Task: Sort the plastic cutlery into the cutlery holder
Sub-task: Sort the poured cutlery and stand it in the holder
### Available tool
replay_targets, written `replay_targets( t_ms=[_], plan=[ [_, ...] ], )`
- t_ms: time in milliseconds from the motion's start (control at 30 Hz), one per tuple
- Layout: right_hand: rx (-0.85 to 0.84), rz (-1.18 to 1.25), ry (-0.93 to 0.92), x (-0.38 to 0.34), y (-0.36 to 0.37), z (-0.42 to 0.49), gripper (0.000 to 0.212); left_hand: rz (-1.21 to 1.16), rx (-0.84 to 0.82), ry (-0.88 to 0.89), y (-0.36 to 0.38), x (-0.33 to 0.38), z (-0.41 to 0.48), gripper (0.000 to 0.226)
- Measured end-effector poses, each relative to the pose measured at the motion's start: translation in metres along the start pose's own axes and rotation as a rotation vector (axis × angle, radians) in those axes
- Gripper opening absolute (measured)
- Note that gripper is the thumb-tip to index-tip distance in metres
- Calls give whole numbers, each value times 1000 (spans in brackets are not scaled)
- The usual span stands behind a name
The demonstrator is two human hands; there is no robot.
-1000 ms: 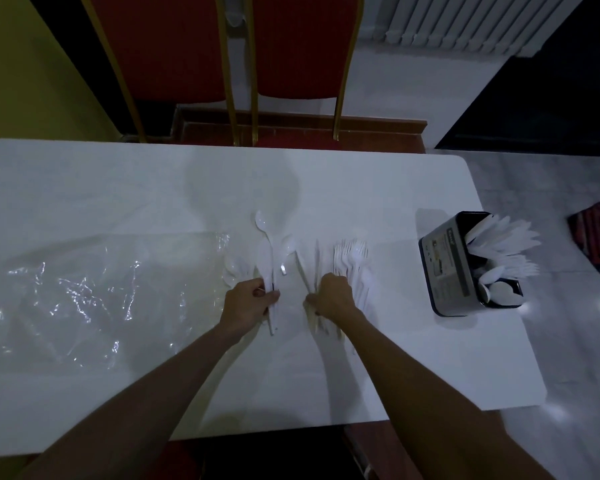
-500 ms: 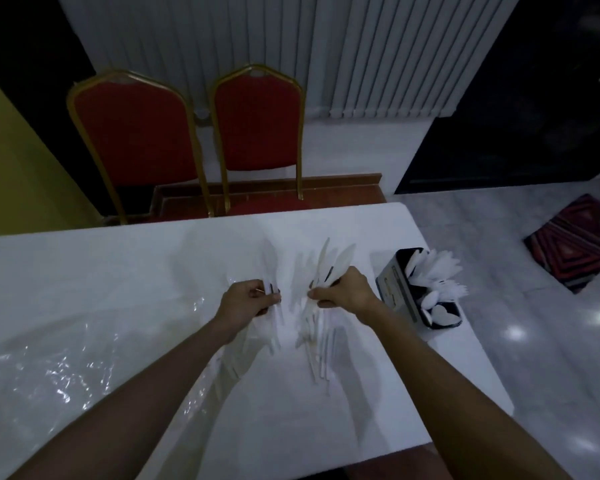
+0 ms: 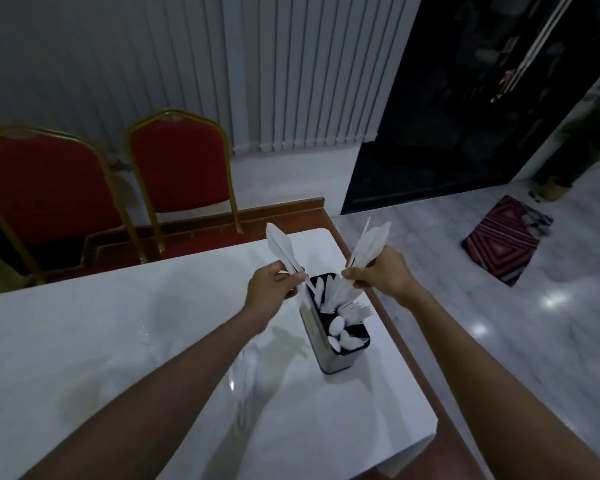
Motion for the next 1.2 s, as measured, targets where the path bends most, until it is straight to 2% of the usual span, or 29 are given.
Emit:
replay_targets(
  t_ms=[100, 200, 267, 400, 667, 833, 933, 1033, 1200],
  plan=[
    [38, -120, -2, 28, 4, 11, 30, 103, 70, 24, 20, -13, 7, 12],
    [96, -153, -15, 39, 9, 17, 36, 227, 217, 42, 25, -20, 12, 13],
    [117, -166, -36, 43, 12, 22, 40, 296, 239, 81, 33, -19, 15, 18],
    [20, -206, -87, 47, 32, 34, 39, 507, 185, 215, 49, -14, 20, 18],
    [-156, -314, -166, 44, 46, 48, 37, 785, 115, 214, 67, -20, 25, 20],
    [-208, -360, -211, 50, 59, 48, 38, 788, 131, 213, 67, -21, 20, 20],
    [-246, -382, -255, 37, 62, 44, 29, 797, 111, 192, 69, -21, 23, 24],
    [-226, -362, -242, 40, 51, 52, 31, 805, 122, 145, 60, -20, 30, 29],
    [-289, -424, -238, 47, 58, 48, 25, 861, -18, 174, 78, -27, 25, 24]
  ],
)
Point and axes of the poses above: each hand's wrist, its own z-axis towards the middle knuckle, its own y-axis out of the palm, x = y × z, the point moved 10 cm from there along z, towards the middle knuckle, and after that the axes turned 3 degrees about -x, right-handed, at the moved point
